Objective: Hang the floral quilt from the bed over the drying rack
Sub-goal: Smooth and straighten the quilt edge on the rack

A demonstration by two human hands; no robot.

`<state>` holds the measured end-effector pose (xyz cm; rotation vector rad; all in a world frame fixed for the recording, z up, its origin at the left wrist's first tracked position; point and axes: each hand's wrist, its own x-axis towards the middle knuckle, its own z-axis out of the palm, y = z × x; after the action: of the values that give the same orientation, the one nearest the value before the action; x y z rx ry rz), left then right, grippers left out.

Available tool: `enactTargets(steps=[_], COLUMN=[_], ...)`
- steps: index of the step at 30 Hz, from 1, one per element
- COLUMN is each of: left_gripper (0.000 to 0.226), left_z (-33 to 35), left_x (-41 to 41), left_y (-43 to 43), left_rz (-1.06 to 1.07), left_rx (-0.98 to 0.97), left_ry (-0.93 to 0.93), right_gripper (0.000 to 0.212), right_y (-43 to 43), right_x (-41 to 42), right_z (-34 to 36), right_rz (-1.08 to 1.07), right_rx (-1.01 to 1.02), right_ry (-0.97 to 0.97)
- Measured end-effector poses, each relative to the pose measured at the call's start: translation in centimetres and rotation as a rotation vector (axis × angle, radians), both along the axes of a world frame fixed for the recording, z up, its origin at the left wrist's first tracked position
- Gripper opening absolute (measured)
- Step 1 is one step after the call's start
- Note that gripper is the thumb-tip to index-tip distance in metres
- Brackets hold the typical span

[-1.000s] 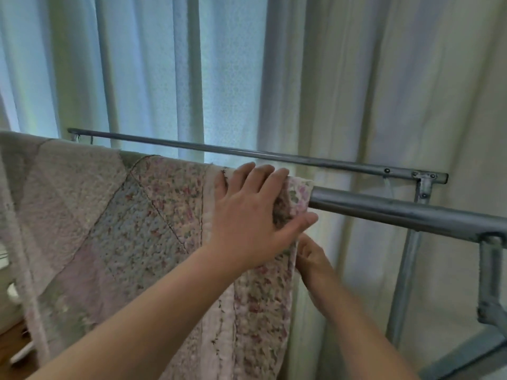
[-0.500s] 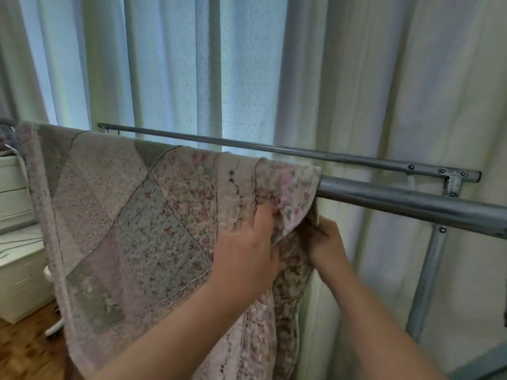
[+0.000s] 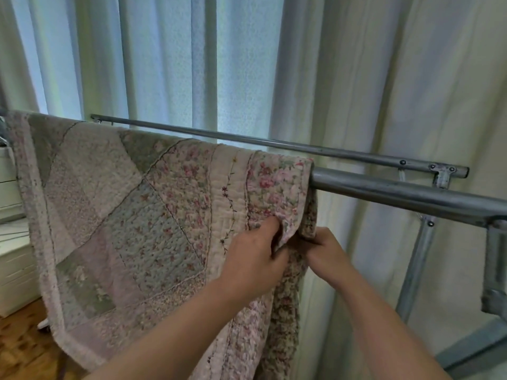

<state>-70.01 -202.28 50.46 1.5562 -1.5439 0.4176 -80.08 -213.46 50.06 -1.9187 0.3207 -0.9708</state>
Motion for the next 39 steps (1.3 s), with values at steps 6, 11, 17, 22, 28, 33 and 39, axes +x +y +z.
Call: enactTargets(steps=[6,11,17,22,28,33,39], left_gripper=[0.015,0.027,0.037,0.033,0.034,0.030,0.017], left_z=[-0.1,-3.0,-2.5,-2.7,-4.5,-4.3,-3.8], left_x=[-0.4,-0.1,-0.6,-1.0,-0.4,-0.9,2.8], left_y=[0.1,0.3,1.0,0.6,-0.3,-0.6,2.2], left_rz=[-0.037,0.281,0.087,0.102,0.330,0.280,0.517], left_rx=[-0.054,0.193,0.265,0.158,0.362,0.409,0.464], left_ry=[0.045,-0.060,-0.062,-0.037,-0.122,-0.064,-0.194], right_gripper=[0.028,0.024,0.033,0.041,0.015,0.022,0.041], right_y=[-0.1,0.0,-0.3,0.0,0.5,0.7,-1.5], right_x=[0.4,-0.1,-1.1,-1.1,-1.4,-0.5,-1.0], right_z=[-1.5,-1.3,-0.4,-0.5,0.2,0.1,1.8], right_rz=[0.043,0.063,0.000,0.018,0.040,-0.120,-0.530], right_rx=[-0.141,-0.166,0.016,0.000,0.013,-0.038,-0.423], right_ry=[0.191,0.311,0.121,0.305,0.225,0.228,0.288])
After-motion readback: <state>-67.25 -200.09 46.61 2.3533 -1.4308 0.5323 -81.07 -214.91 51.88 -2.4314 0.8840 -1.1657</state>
